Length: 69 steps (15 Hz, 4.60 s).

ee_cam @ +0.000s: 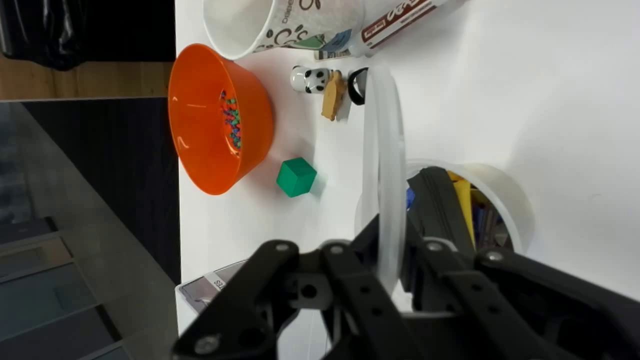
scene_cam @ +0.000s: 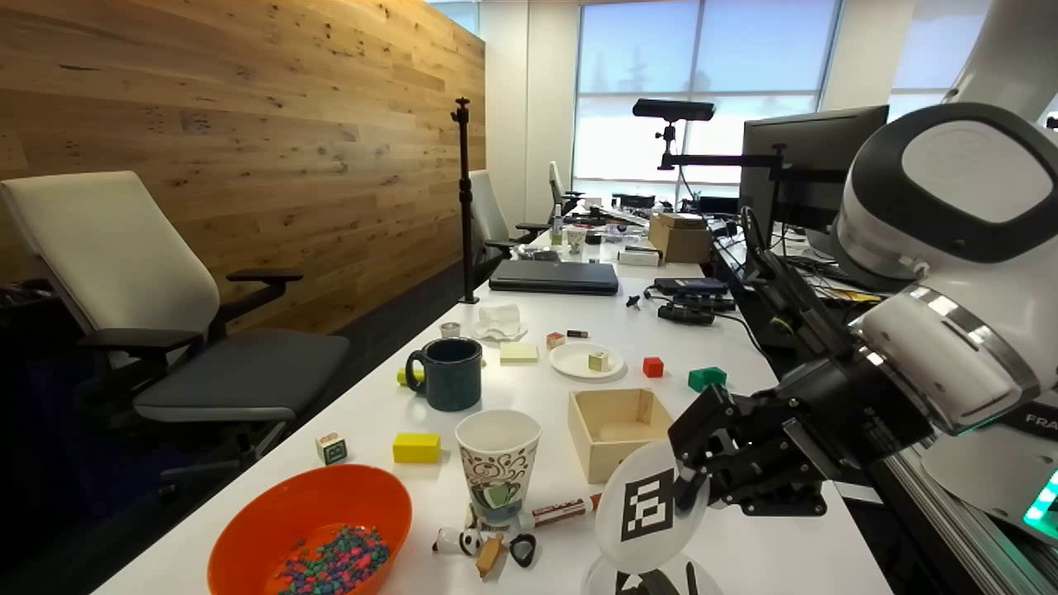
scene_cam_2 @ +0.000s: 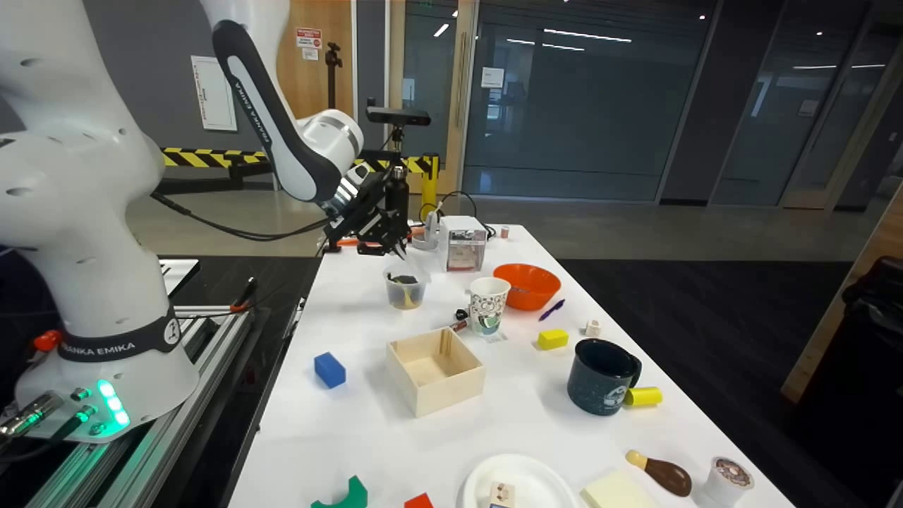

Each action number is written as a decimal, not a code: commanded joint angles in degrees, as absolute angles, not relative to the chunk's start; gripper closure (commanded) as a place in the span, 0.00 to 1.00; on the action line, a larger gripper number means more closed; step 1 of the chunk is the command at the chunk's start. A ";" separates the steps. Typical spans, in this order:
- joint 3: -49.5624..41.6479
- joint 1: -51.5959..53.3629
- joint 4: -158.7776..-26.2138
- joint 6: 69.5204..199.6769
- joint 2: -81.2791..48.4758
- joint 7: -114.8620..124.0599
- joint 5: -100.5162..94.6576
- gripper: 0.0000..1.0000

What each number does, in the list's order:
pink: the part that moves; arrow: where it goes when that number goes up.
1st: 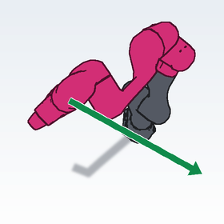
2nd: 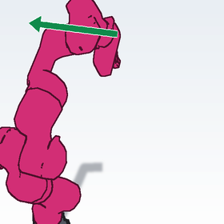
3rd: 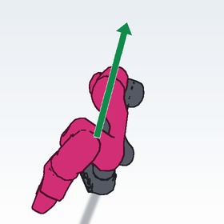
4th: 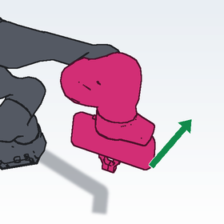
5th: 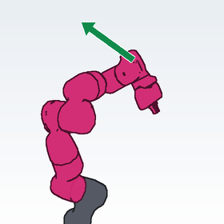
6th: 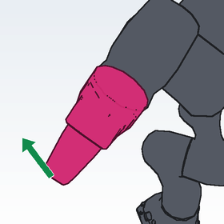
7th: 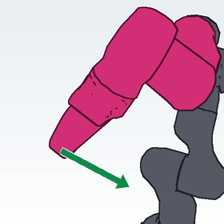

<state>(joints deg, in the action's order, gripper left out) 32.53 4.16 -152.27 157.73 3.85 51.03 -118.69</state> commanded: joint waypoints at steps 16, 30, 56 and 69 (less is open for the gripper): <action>23.44 17.59 -144.01 158.07 -2.59 55.07 -121.52 0.94; 31.28 29.02 -149.48 122.63 -6.99 49.02 -110.41 0.98; 34.73 31.13 -139.47 103.42 -24.12 45.64 -100.27 0.98; 34.45 31.81 -139.45 96.66 -24.80 46.40 -92.70 0.98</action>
<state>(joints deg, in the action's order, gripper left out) 34.14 31.00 -140.02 99.28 -23.82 47.20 -96.34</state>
